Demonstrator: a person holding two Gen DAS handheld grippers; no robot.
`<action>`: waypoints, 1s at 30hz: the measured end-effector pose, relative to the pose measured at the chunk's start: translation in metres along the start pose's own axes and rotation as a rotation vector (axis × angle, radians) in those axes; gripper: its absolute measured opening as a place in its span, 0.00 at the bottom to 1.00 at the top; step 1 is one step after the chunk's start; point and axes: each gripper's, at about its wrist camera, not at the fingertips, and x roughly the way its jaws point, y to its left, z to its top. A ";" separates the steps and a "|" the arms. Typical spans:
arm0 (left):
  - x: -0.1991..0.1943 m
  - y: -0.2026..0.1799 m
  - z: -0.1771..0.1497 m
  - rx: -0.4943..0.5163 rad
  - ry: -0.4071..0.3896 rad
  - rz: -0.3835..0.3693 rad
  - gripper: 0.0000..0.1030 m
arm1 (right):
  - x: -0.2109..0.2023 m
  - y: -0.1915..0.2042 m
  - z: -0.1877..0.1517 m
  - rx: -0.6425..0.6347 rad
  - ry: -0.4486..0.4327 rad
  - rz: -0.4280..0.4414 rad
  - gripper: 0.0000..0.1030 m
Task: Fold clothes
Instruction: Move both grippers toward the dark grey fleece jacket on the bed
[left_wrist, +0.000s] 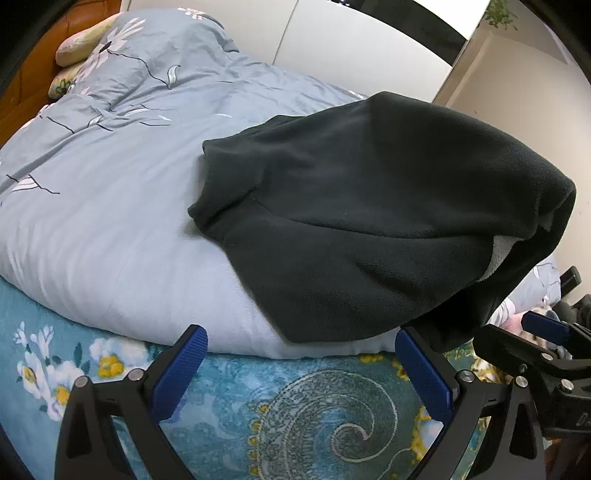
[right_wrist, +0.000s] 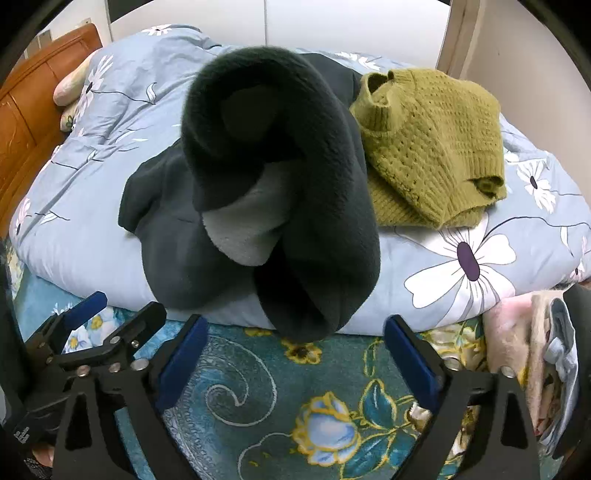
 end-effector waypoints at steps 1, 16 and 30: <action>0.001 -0.001 0.001 -0.008 0.002 -0.006 1.00 | -0.001 0.003 0.002 -0.012 0.000 0.003 1.00; -0.009 0.005 -0.005 -0.052 0.014 -0.048 1.00 | -0.002 0.019 0.004 -0.076 0.000 -0.025 1.00; -0.010 0.020 0.012 -0.101 0.047 -0.095 1.00 | 0.001 0.029 0.008 -0.138 -0.002 -0.023 1.00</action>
